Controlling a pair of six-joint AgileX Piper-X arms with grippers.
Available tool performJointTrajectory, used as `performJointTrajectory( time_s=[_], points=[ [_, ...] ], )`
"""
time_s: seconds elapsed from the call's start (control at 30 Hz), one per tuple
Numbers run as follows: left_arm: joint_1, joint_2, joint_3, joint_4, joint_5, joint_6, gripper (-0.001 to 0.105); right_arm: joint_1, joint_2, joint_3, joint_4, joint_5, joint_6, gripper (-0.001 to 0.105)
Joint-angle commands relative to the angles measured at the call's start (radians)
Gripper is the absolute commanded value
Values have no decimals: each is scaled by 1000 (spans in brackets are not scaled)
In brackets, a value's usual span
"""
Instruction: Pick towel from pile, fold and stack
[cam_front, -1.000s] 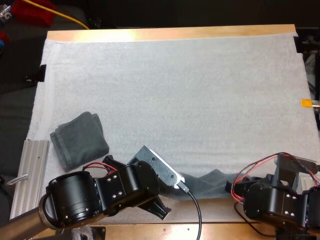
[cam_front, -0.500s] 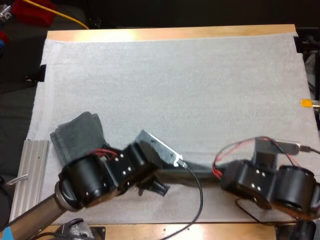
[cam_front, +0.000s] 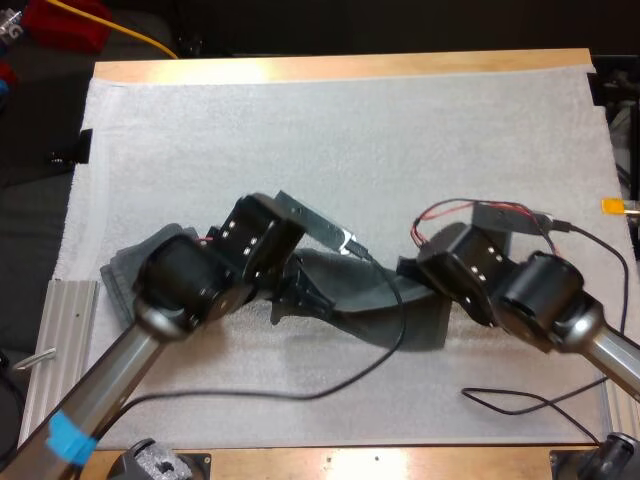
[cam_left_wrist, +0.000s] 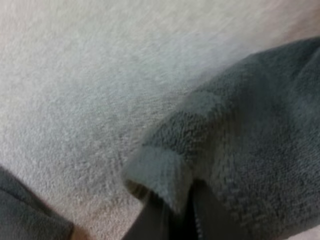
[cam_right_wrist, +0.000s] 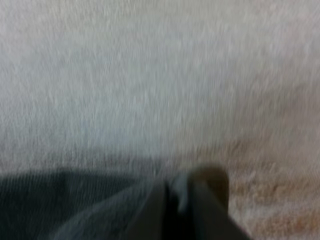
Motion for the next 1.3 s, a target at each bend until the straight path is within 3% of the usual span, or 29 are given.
performJointTrajectory(
  time_s=[0.0,0.27,0.67,0.87,1.03,1.13,1.27],
  points=[
    [15,14,0,-10,12,15,0,-13,10,-7,-13,-13,-28,1],
    [158,152,0,-30,179,61,0,-83,106,-7,-109,-65,-88,1],
    [378,405,0,-79,580,65,0,-205,244,-7,-276,-233,-88,1],
    [464,531,0,-151,811,-3,0,-273,283,-7,-325,-266,-88,1],
    [510,630,0,-265,991,-120,0,-338,324,-7,-407,-351,-84,1],
    [524,667,0,-335,1051,-172,0,-370,348,-7,-430,-383,-84,1],
    [539,690,0,-418,1053,-233,0,-400,377,-7,-479,-424,-84,1]
  ],
)
